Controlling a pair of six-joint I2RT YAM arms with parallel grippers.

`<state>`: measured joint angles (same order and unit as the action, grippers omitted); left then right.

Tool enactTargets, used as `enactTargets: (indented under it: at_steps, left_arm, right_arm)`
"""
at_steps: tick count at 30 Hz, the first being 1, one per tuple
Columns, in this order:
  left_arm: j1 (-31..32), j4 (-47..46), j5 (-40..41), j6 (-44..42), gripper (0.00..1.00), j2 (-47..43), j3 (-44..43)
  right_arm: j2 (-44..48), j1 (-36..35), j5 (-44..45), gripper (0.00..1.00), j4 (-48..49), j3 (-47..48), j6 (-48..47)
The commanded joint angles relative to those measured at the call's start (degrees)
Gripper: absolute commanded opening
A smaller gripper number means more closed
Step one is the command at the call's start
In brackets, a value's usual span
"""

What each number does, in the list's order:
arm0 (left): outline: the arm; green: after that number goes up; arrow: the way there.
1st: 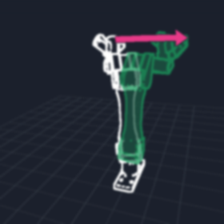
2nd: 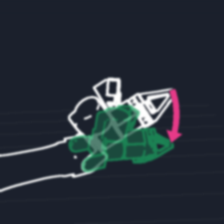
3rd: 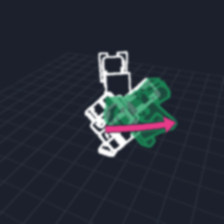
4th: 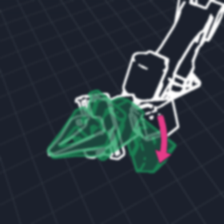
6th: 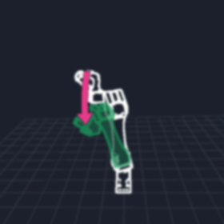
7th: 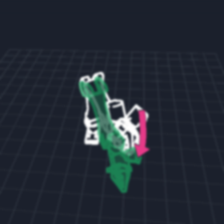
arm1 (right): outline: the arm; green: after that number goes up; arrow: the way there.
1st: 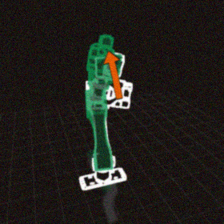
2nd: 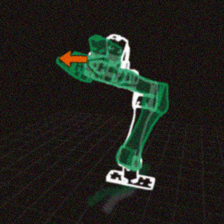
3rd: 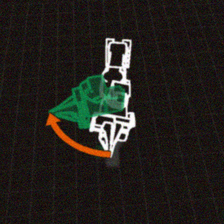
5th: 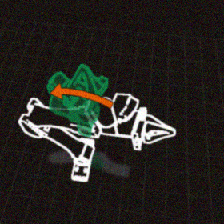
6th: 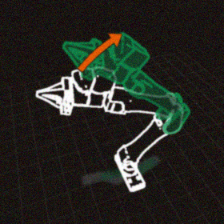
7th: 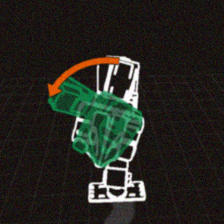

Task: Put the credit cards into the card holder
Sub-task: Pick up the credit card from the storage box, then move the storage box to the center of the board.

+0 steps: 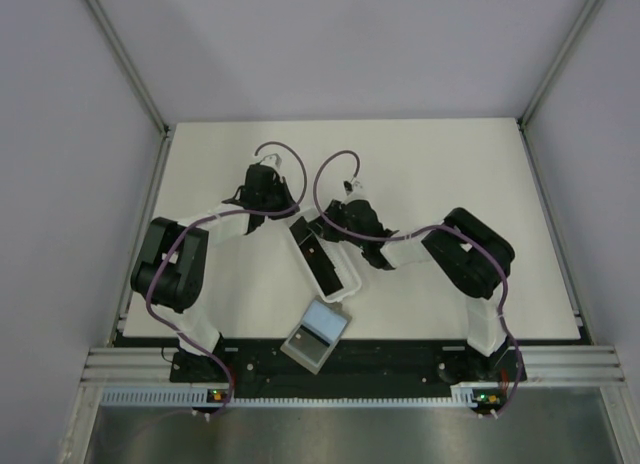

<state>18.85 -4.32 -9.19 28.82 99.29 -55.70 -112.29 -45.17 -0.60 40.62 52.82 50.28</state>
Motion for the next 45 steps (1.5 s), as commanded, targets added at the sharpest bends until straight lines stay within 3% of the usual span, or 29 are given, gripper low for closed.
enactTargets:
  at_steps: [1,14,24,35,38,45]
  left_arm:
    - [1.1,3.17,-2.68,0.45,0.08,1.7,1.39]
    - [0.92,5.9,-0.92,1.06,0.08,-3.74,-0.55]
    - [0.84,5.2,-3.55,2.38,0.18,-12.97,1.03]
    - [0.57,-0.6,-10.67,5.63,0.39,-22.63,8.85]
    - [0.48,-3.14,-12.6,7.21,0.53,-25.01,11.83]
    - [0.48,-10.26,-17.61,12.13,0.68,-30.55,16.94]
  right_arm:
    - [-0.04,-0.62,-2.74,0.06,0.95,2.03,1.66]
    - [11.03,1.66,-1.07,0.0,-1.69,-4.91,-1.5]
    - [17.19,6.67,-8.44,0.0,2.88,-11.5,2.53]
    - [16.05,11.33,-19.61,0.0,17.99,-16.87,13.25]
    - [16.49,11.77,-20.93,0.0,19.58,-18.01,14.66]
    - [17.28,13.26,-22.86,0.0,23.71,-20.03,18.62]
